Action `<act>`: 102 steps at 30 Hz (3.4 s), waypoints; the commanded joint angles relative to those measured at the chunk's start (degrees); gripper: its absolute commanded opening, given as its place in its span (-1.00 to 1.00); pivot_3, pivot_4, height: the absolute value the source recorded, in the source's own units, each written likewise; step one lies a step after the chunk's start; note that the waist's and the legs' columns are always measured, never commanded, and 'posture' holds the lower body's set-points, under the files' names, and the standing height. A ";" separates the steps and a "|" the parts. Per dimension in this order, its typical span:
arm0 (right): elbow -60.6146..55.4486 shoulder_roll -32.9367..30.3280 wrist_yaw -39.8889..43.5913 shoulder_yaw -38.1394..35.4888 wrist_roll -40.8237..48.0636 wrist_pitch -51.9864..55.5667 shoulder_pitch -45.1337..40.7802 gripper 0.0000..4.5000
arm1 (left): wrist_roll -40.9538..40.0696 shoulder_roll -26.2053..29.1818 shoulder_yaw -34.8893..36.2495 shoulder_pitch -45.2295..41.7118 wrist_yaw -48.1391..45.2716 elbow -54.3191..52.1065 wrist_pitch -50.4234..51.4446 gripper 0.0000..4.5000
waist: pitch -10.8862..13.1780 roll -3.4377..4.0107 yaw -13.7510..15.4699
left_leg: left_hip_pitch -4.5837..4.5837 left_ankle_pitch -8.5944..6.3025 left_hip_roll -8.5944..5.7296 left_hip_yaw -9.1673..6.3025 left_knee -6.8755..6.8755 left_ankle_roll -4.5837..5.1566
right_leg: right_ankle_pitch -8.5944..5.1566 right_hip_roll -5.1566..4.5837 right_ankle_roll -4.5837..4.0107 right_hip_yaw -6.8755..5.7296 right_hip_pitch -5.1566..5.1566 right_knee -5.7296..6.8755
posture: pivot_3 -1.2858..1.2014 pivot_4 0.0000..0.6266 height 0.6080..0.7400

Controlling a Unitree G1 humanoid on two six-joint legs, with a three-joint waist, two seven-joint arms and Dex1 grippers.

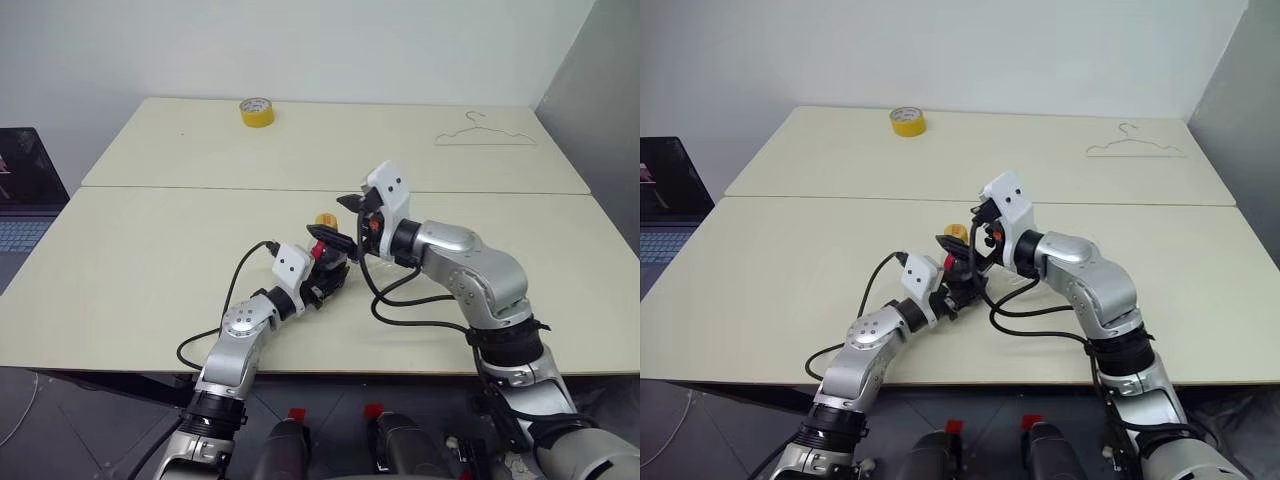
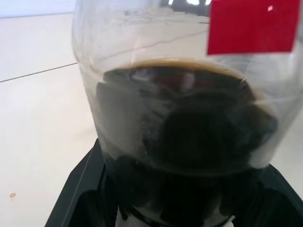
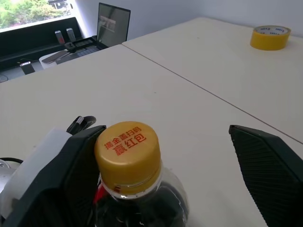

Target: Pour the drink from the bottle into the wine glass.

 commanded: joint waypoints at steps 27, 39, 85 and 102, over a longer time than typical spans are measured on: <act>-3.23 -4.35 10.62 -1.49 2.55 -11.08 -0.42 -0.43 | 1.84 1.08 -2.43 2.32 -0.32 6.02 2.32 0.17 | 0.05 -0.01 0.11 | -0.15 -0.01 -0.06 -0.01 -0.13 0.01 | 0.10 -0.02 0.18 0.00 -0.10 -0.08 | 0.03 -0.52 1.00; -3.68 -2.55 12.69 -3.21 4.69 -13.89 0.81 -0.43 | 1.84 1.04 -2.46 2.55 -0.17 5.88 2.32 0.17 | 0.05 -0.01 0.09 | -0.14 -0.01 -0.06 0.00 -0.16 0.01 | 0.10 0.00 0.18 0.00 -0.11 -0.09 | 0.03 -0.52 1.00; -0.53 -5.42 14.05 -4.14 6.30 -9.62 -1.95 0.61 | 1.82 1.34 -2.59 2.08 -0.35 6.50 2.09 0.17 | 0.00 0.00 -0.11 | 0.07 -0.01 -0.09 0.06 -0.05 0.02 | 0.08 0.04 0.14 0.03 0.07 -0.04 | 0.03 -0.52 1.00; -0.71 -2.82 10.65 -0.38 4.01 -7.23 -4.66 0.99 | 1.90 1.19 -2.40 2.37 0.20 6.41 1.99 0.17 | -0.04 0.03 -0.08 | 0.07 -0.01 -0.07 0.04 -0.06 0.02 | 0.12 0.04 0.20 0.02 0.07 0.00 | 0.03 -0.52 1.00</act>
